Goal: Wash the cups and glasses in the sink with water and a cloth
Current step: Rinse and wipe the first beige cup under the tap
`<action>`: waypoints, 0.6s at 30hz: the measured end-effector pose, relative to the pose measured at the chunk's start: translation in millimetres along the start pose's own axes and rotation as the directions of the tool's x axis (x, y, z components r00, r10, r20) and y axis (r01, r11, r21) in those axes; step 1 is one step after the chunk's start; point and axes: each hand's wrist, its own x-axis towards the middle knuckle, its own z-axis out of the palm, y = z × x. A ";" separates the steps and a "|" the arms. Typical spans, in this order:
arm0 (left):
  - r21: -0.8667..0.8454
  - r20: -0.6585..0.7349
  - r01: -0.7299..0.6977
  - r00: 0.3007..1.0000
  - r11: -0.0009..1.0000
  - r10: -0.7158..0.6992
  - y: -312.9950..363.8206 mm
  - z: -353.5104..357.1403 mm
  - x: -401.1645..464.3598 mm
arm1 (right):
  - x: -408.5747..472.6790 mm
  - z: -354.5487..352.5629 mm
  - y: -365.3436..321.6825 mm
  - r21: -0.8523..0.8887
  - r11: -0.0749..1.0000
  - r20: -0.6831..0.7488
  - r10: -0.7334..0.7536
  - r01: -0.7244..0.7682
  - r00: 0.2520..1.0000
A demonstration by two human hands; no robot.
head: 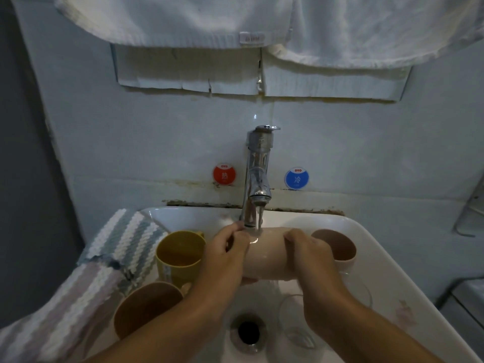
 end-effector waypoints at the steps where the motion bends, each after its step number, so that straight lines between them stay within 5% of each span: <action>1: 0.014 0.012 -0.001 1.000 1.000 0.001 -0.8 0.0 -1.2 | -0.4 -0.3 -0.5 0.003 1.000 -0.001 0.012 -0.012 1.000; 12: 0.043 -0.069 -0.058 0.996 0.997 0.061 4.8 -3.3 -3.6 | -18.7 2.0 -9.6 -0.143 0.985 0.194 -0.068 0.097 0.979; 18: 0.025 -0.067 -0.004 0.998 1.000 0.006 4.3 -1.3 -4.8 | -16.2 1.3 -5.5 -0.006 1.000 0.116 -0.014 0.015 0.993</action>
